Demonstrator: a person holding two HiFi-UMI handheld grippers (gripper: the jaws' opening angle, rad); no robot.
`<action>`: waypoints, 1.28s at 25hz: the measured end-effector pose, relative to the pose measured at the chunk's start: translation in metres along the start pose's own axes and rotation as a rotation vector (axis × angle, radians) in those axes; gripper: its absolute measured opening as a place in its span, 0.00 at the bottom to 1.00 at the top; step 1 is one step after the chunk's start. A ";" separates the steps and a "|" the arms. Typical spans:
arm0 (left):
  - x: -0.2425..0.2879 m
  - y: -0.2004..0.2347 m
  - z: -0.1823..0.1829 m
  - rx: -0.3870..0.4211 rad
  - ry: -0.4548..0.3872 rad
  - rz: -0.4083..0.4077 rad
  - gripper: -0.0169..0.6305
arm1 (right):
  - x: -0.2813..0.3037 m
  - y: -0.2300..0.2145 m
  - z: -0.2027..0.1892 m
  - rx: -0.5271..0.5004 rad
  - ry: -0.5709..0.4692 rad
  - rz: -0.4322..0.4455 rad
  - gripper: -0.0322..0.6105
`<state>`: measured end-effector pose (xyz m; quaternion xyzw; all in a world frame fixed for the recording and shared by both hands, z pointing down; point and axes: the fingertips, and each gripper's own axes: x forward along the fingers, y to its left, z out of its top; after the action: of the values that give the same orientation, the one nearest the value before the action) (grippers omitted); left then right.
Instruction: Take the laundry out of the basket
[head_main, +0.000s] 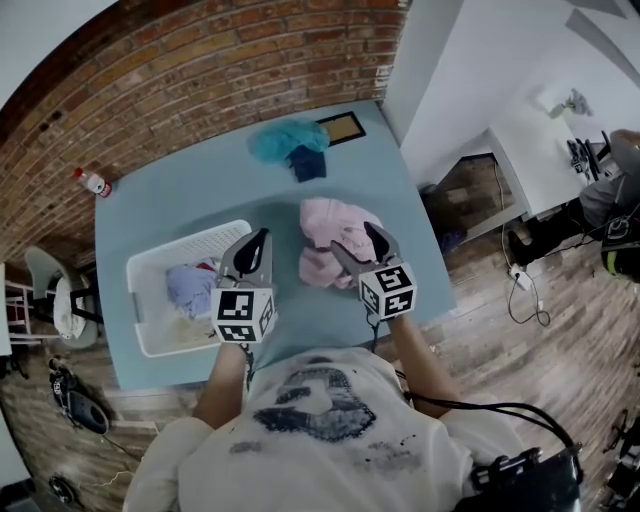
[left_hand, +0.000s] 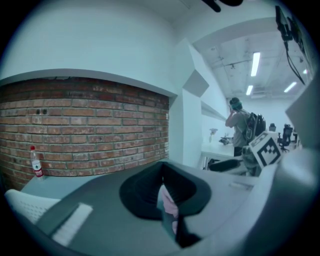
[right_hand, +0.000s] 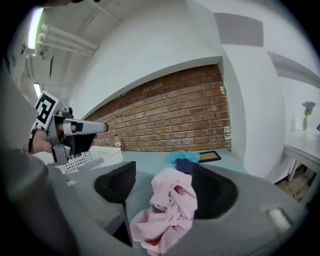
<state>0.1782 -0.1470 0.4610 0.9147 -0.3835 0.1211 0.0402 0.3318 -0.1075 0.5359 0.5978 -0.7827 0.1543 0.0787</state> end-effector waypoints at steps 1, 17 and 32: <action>0.000 0.000 0.001 0.001 -0.001 -0.002 0.01 | -0.002 0.000 0.003 0.012 -0.010 -0.002 0.59; 0.002 -0.022 0.019 0.003 -0.062 -0.043 0.01 | -0.064 -0.001 0.093 -0.021 -0.226 -0.137 0.15; -0.002 -0.030 0.032 -0.038 -0.114 -0.070 0.01 | -0.077 0.005 0.103 -0.004 -0.236 -0.127 0.05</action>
<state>0.2044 -0.1296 0.4298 0.9321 -0.3550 0.0601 0.0401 0.3547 -0.0704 0.4147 0.6600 -0.7474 0.0762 -0.0029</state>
